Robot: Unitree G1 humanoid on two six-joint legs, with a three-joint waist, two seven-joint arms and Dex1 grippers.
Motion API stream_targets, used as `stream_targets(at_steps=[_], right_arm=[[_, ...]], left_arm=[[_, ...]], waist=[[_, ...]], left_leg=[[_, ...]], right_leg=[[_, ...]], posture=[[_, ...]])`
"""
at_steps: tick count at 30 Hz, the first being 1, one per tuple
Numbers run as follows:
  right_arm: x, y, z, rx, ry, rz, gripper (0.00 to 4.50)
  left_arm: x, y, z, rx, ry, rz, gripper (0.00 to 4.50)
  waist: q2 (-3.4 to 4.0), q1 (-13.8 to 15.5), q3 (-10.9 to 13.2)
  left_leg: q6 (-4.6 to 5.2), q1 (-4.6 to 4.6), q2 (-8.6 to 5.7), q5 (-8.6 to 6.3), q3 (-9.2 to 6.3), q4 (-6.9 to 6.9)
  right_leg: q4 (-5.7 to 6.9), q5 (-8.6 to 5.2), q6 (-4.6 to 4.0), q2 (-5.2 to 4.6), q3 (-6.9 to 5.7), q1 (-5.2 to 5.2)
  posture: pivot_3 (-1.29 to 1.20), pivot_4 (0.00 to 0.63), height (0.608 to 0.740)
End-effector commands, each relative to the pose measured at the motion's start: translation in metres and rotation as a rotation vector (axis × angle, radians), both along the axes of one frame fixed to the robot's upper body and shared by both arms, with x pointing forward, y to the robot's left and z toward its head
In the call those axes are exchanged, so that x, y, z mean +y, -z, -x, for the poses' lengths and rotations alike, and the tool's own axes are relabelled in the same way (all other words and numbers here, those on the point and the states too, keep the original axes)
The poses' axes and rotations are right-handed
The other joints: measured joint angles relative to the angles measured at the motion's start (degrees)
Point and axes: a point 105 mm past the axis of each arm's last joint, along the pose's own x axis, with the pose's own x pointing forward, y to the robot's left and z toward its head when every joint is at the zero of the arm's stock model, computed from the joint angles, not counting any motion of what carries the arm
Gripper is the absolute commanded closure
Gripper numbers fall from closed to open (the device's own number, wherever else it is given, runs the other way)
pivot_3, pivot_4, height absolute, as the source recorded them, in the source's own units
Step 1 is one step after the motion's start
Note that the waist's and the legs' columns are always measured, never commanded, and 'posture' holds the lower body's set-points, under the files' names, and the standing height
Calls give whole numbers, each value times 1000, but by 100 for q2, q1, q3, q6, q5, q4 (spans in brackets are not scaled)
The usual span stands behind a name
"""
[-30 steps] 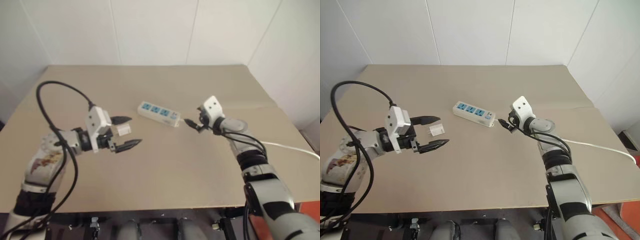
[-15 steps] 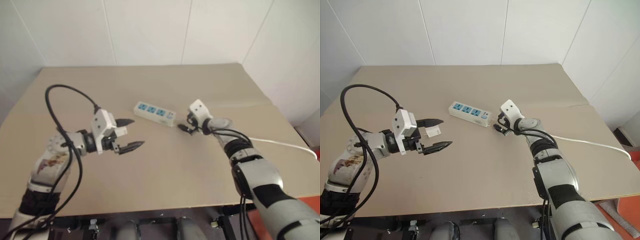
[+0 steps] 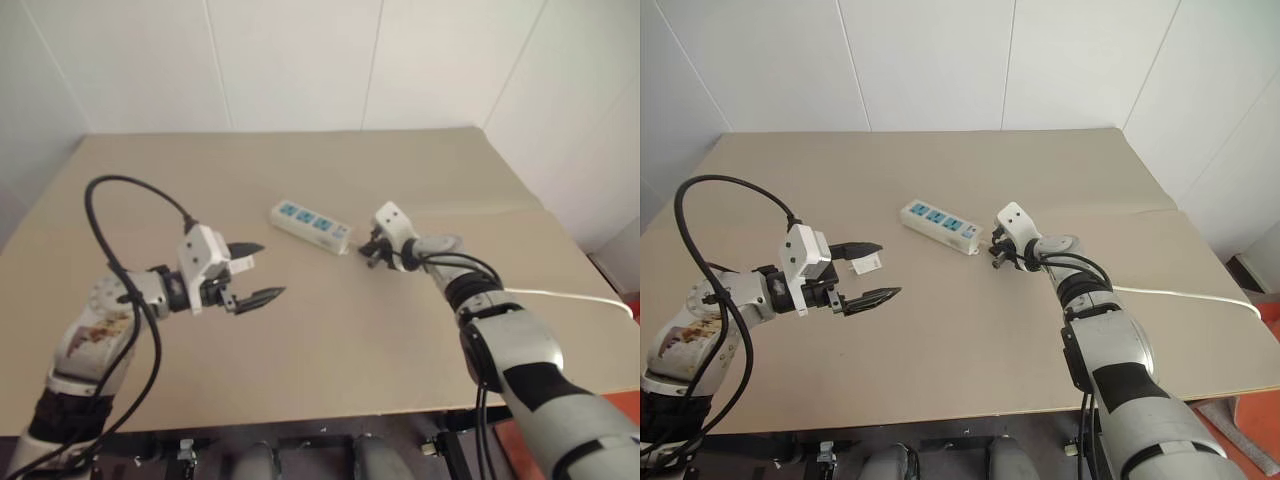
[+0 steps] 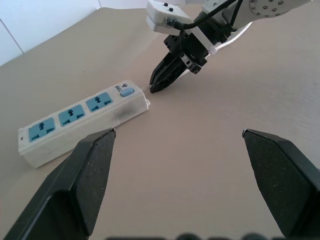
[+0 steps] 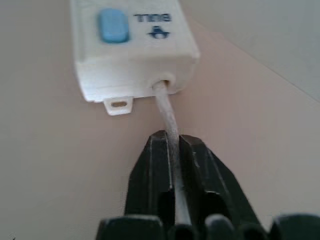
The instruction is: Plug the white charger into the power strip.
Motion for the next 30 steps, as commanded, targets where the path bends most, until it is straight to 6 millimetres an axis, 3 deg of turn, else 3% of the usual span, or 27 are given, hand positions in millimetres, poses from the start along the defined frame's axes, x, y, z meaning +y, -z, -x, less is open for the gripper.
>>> stream_targets(at_steps=[1, 6, 10, 15, 17, 20, 23, 30], right_arm=[[4, 5, 8, 62, -72, 3, 4490], [13, 1, 21, 61, -250, 7, 4490], [21, -10, 44, -6, -424, -41, 4490], [10, -5, 106, -26, -617, -32, 4490], [1, 1, 119, -10, -631, 2, 4490], [-17, 16, 118, -7, -573, 84, 4490], [-25, 19, 117, -41, -558, 100, 4490], [-32, 11, 112, -65, -517, 71, 2154]], left_arm=[[2, -15, 3, -62, -7, 6, 53], [3, -14, 4, -60, -13, 13, 53], [4, -13, 3, -57, -16, 10, 53], [3, -12, 1, -48, -1, 7, 53], [2, -11, 0, -45, 8, 7, 53], [0, -10, -2, -42, 19, 8, 53], [-1, -10, -2, -40, 28, 7, 53], [-1, -10, -3, -39, 33, 2, 53]], waist=[[0, -6, 0], [0, -30, 0], [0, -31, 0], [2, 45, 1], [3, 60, 2], [2, 57, 2], [2, 55, 2], [2, 66, 2]], left_leg=[[0, 0, 0, 0, 0, 0], [0, 0, 0, 0, 0, -2], [0, -3, 0, 0, -4, -5], [0, -8, 1, 0, -10, -12], [0, -10, -1, 0, -9, -12], [0, -1, -2, 0, -5, -10], [0, 14, -3, 0, -4, -8], [0, 6, -2, 0, -5, -8]], right_leg=[[0, 0, 0, 0, 0, 0], [-1, 0, 0, 0, 0, -1], [-2, 0, 0, 0, -3, -1], [5, 0, 1, 0, -7, -4], [-1, 0, 1, -1, -8, -4], [-13, 0, 1, 1, -6, 2], [-2, -1, 1, 3, -3, 10], [-9, -1, 1, 3, -2, 7]], posture=[[0, 150, 740], [0, 150, 740], [0, 150, 740], [0, 150, 740], [0, 150, 740], [0, 150, 740], [0, 150, 740], [0, 150, 740]])
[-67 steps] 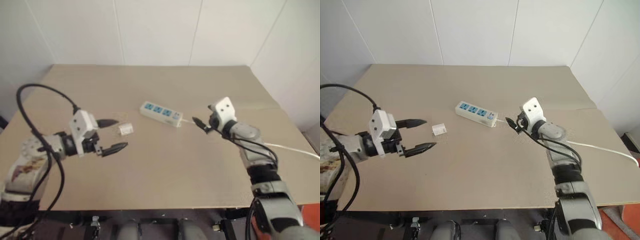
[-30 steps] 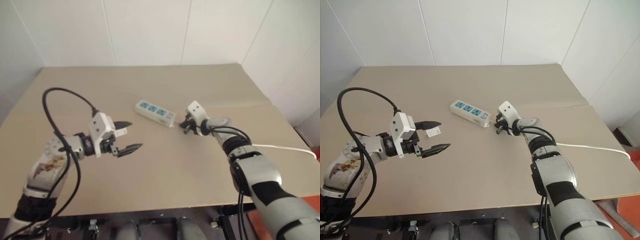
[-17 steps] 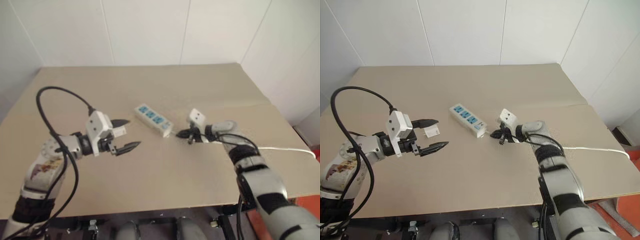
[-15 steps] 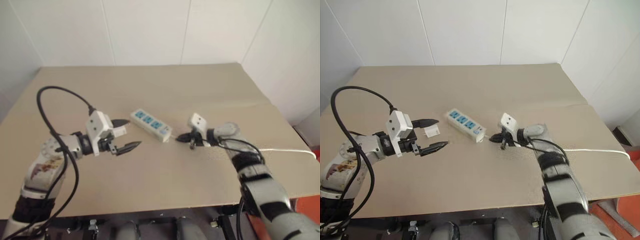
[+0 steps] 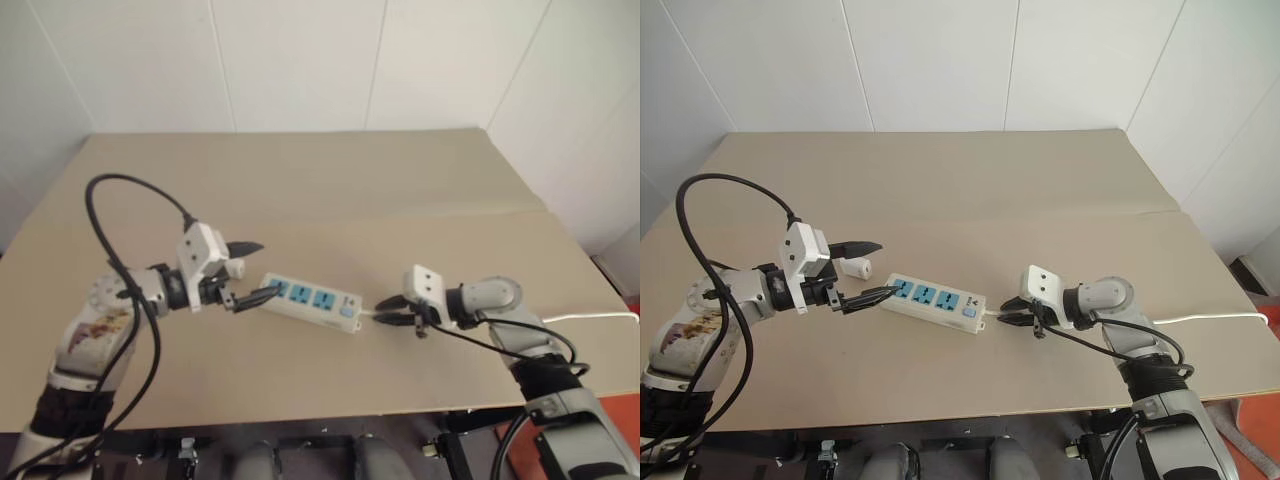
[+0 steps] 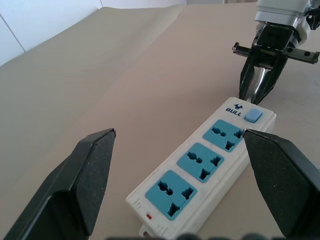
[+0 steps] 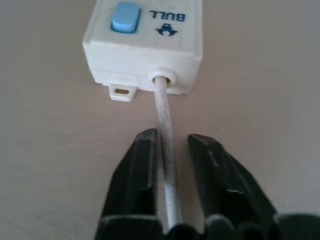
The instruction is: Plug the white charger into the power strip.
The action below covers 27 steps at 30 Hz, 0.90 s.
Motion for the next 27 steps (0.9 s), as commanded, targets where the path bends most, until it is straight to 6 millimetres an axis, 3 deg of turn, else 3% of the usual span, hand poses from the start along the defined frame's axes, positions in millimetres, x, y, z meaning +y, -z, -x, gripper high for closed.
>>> stream_targets(at_steps=[1, 6, 10, 17, 24, 27], right_arm=[[-7, -12, -3, -38, 23, -22, 1829], [-16, -19, -2, -47, 45, -35, 44], [-27, -28, 2, -49, 77, -77, 14], [-34, -57, 19, -47, 151, -304, 14], [-9, -43, 32, -25, 261, -472, 14], [12, -39, 35, -34, 251, -525, 14]], left_arm=[[-3, -12, 1, -60, 19, -2, 53], [-1, -12, 1, -57, 16, -9, 53], [4, -12, 1, -57, -3, -16, 53], [22, -13, 0, -54, -47, -48, 53], [31, -17, -4, -61, -64, -75, 53], [30, -18, -4, -62, -56, -79, 53]], waist=[[0, 6, 0], [0, 20, 0], [0, 41, 0], [0, 89, 0], [0, 143, 0], [0, 141, 0]], left_leg=[[0, -2, 0, 0, 0, 0], [0, -3, 0, 0, 0, 0], [0, -4, 0, 0, -1, 0], [0, -4, 1, 0, -1, 0], [0, -5, 1, 0, 0, 0], [0, -7, 0, 0, 2, 1]], right_leg=[[-1, 0, 0, 0, 0, -2], [-3, 0, 0, -1, -1, -2], [-5, 0, 0, -1, -1, -2], [-5, 0, 0, 0, -1, -2], [-6, 0, 0, 0, -3, -1], [-6, 0, 0, 0, -1, -4]], posture=[[0, 150, 740], [0, 150, 740], [0, 150, 740], [0, 150, 740], [0, 150, 740], [0, 150, 740]])
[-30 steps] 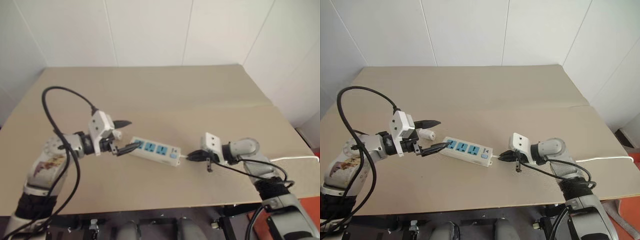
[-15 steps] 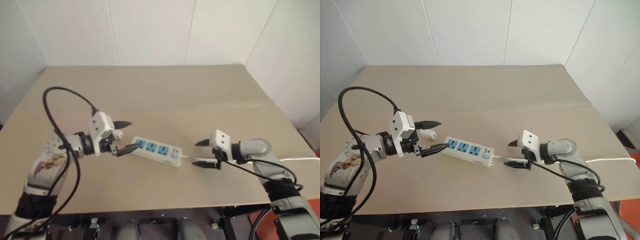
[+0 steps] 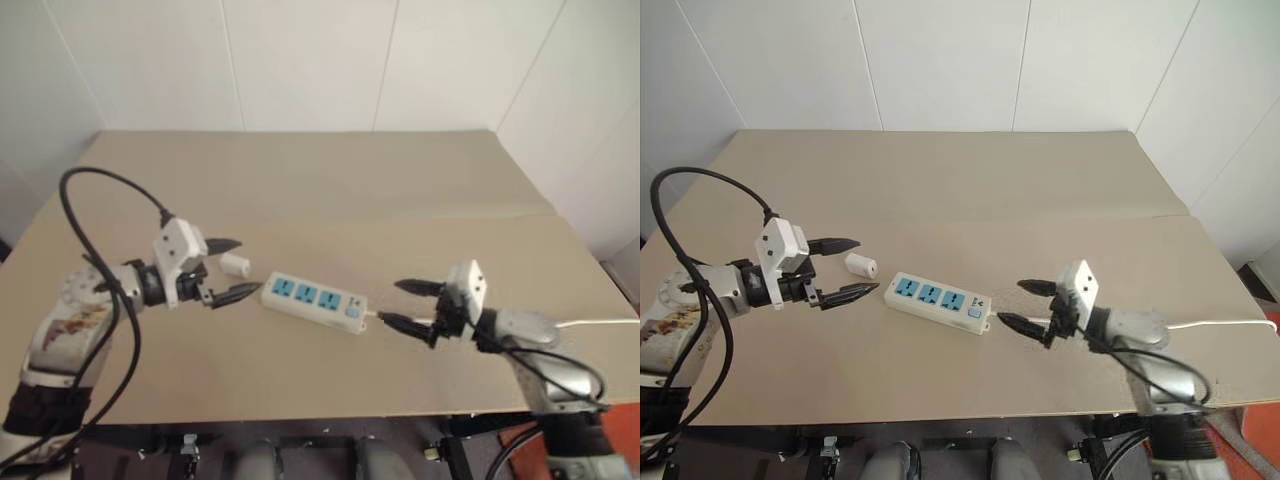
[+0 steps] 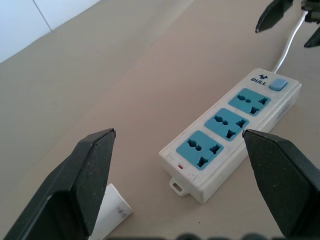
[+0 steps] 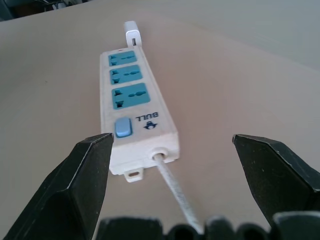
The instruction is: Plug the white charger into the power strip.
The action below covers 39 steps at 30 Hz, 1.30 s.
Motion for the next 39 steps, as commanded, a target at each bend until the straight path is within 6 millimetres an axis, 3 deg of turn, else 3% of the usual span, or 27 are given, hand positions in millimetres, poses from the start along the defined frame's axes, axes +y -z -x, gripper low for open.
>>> stream_targets(at_steps=[1, 8, 11, 20, 25, 32, 39], right_arm=[[22, -14, 6, -91, -38, -40, 14], [47, -6, 11, -120, -191, -3, 14], [51, 2, 2, -168, -169, 54, 14], [48, 5, -22, -213, -151, 71, 14], [48, 7, -21, -197, -186, 75, 14], [47, 27, -12, -101, -262, 114, 14], [50, 27, -26, -94, -212, 77, 14]], left_arm=[[0, -15, 0, -60, 11, -16, 53], [-2, -15, 1, -55, 22, -15, 53], [-1, -14, 2, -53, 20, -16, 53], [-2, -14, 8, -48, 20, -12, 53], [-1, -14, 9, -48, 16, -12, 53], [-4, -14, 8, -47, 31, -13, 53], [-5, -14, 8, -44, 40, -14, 53]], waist=[[0, -2, 0], [0, 2, 0], [0, 0, 0], [0, -4, 0], [0, -1, 0], [0, -1, 0], [0, -14, 0]], left_leg=[[0, 0, 0, 0, 0, 0], [0, 0, 1, 0, 0, 0], [0, 0, 1, 0, -1, 0], [0, 2, 2, 0, 0, 0], [0, 1, 1, 0, 0, 0], [0, 2, 2, 0, 0, 0], [0, 4, 1, 0, 1, 0]], right_leg=[[2, 0, 0, 0, 0, -2], [1, 0, 0, 1, -2, -1], [0, 0, 0, 1, -3, -1], [3, 0, -1, 1, -1, -1], [3, 0, -1, 1, -1, -1], [5, 0, -1, 1, -1, -2], [8, 0, -1, 1, 0, -2]], posture=[[0, 150, 740], [0, 150, 740], [0, 150, 740], [0, 150, 740], [0, 150, 740], [0, 150, 740], [0, 150, 740]])
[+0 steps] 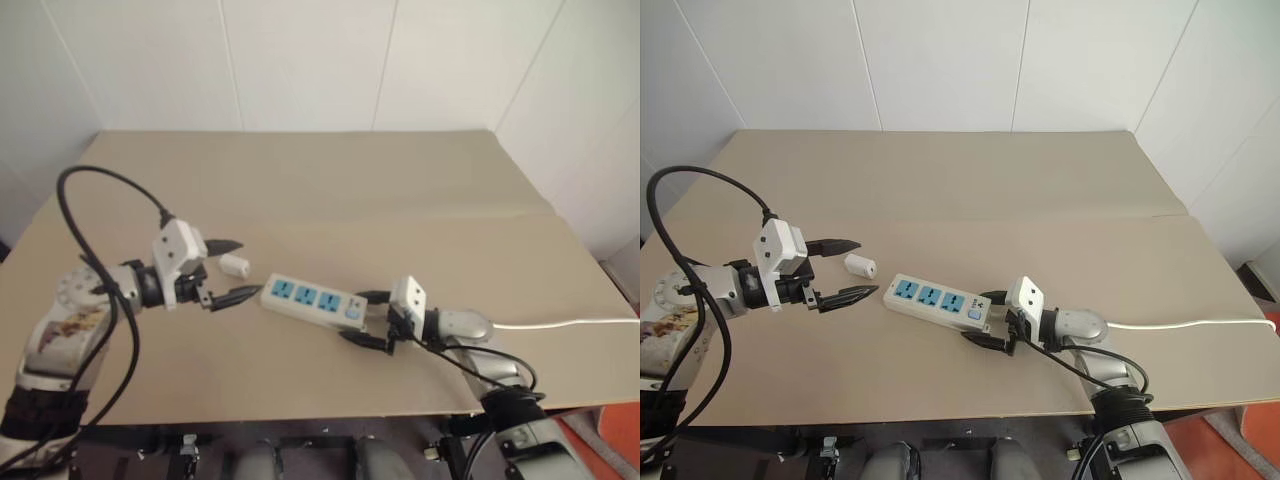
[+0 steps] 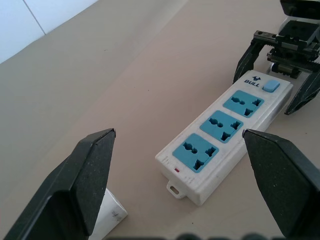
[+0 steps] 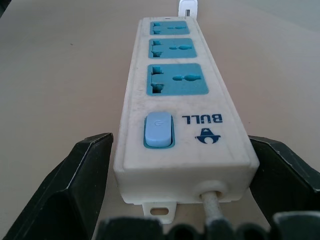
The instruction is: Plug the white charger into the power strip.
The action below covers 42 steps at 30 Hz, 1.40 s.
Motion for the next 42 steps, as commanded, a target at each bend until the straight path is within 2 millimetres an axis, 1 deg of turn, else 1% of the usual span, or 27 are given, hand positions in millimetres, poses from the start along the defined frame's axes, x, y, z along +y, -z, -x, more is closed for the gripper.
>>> stream_targets(at_steps=[1, 7, 11, 16, 19, 21, 26, 28, 31, 34, 37, 38, 40, 42], right_arm=[[1, -11, -10, -38, 19, -29, 14], [7, -7, -12, -27, 20, -47, 14], [10, 2, -11, 1, 8, -45, 14], [11, 13, -8, 43, -18, -33, 14], [11, 20, -2, 59, -58, -8, 554], [12, 22, -1, 64, -71, 0, 1068], [15, 23, -1, 47, -87, 8, 1082], [17, 20, -2, 40, -96, 0, 1082], [21, 10, -1, 21, -141, -13, 1082], [20, 4, 0, -4, -187, 8, 1082], [18, 2, 1, -7, -207, 23, 1082], [17, 3, 1, -6, -212, 27, 1082], [16, 3, 2, -4, -217, 32, 1082], [16, 4, 4, -6, -222, 35, 1082]], left_arm=[[-2, -12, 2, -41, 19, -7, 53], [-2, -12, 4, -39, 22, -10, 53], [-1, -12, 4, -38, 19, -13, 53], [1, -13, 4, -38, 17, -20, 53], [2, -13, 4, -35, 19, -24, 53], [3, -13, 4, -34, 20, -25, 53], [7, -17, 2, -20, 26, -6, 53], [15, -21, -7, -18, -1, 7, 53], [30, -42, -31, -4, -79, 59, 53], [40, -60, -56, 10, -106, -15, 53], [40, -73, -71, 36, -64, -121, 53], [40, -76, -76, 56, -58, -180, 53], [40, -78, -83, 83, -44, -273, 53], [40, -78, -85, 83, 36, -431, 53]], waist=[[0, -3, 0], [0, 0, 0], [0, -27, 0], [-2, -46, -1], [-3, -44, -2], [-3, -44, -2], [-4, -44, -3], [-6, -48, -4], [-7, -46, -4], [-7, -63, -4], [-6, -81, -3], [-6, -86, -3], [-6, -94, -3], [-5, -120, -3]], left_leg=[[0, 1, 0, 0, 0, 0], [0, 0, 0, 0, 0, 0], [0, 9, 1, 0, 1, 0], [0, 27, 2, 0, 2, 0], [0, 29, 2, 0, 2, 0], [0, 29, 2, 0, 2, 0], [0, 29, 2, 0, 2, 0], [0, 34, 2, 0, 2, 0], [0, 40, 2, 1, -1, 1], [1, 37, 2, 2, -6, 4], [1, 29, 0, 2, -4, 2], [1, 27, 0, 2, -1, 1], [1, 12, -1, 2, -4, 1], [1, 8, -1, 2, -1, 1]], right_leg=[[1, 0, 0, 0, 0, 1], [0, 0, 0, 0, 0, 1], [9, 0, 0, 0, 1, 4], [12, 0, -1, 1, 2, 19], [13, -1, -2, 1, 2, 21], [12, -1, -2, 1, 2, 21], [12, -1, -2, 1, 2, 21], [15, -1, -2, 1, 1, 25], [18, -1, -2, 5, -2, 31], [18, -1, -2, 10, -4, 31], [11, -2, -2, 11, -1, 25], [9, -2, -2, 10, 0, 20], [9, -2, -2, 11, -4, 9], [9, -3, -3, 10, -2, 3]], posture=[[0, 150, 740], [0, 150, 740], [0, 150, 740], [0, 150, 740], [0, 150, 740], [0, 150, 740], [0, 150, 740], [0, 150, 740], [0, 150, 740], [0, 150, 740], [0, 150, 740], [0, 150, 740], [0, 150, 740], [0, 150, 740]])
